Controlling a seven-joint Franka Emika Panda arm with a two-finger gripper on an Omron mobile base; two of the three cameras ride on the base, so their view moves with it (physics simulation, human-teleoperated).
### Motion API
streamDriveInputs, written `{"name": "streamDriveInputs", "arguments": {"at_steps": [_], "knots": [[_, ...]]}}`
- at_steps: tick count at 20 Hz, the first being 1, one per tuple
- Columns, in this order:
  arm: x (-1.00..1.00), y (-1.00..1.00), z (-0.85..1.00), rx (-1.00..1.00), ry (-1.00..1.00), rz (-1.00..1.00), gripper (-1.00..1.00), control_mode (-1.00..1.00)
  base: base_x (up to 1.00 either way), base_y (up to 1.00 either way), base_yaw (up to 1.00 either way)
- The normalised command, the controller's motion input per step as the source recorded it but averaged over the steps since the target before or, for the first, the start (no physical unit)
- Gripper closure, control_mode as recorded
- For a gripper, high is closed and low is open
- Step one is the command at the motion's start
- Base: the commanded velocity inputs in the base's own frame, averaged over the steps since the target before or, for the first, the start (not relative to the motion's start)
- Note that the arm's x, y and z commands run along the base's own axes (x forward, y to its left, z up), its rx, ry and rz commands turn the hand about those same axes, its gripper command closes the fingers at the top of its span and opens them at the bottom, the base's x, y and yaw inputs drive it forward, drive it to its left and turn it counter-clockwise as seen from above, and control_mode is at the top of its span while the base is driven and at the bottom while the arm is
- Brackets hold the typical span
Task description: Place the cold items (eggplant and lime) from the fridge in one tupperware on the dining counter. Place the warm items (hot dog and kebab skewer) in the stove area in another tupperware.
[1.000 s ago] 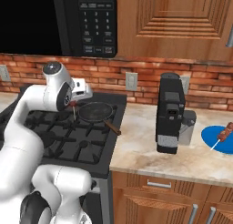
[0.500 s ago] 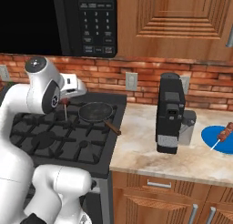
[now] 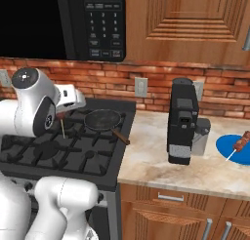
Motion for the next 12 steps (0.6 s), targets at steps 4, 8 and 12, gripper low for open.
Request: {"name": "streamDriveInputs", "arguments": {"at_steps": [4,8,12], "knots": [[-0.69,-0.02,-0.02,0.0,-0.06,0.14,1.0,-1.0,0.0,0.0,0.0],[-0.54,0.0,0.21,0.0,-0.13,0.14,1.0,-1.0,0.0,0.0,0.0],[-0.27,0.01,0.13,-0.01,-0.07,0.09,1.0,-1.0,0.0,0.0,0.0]]}}
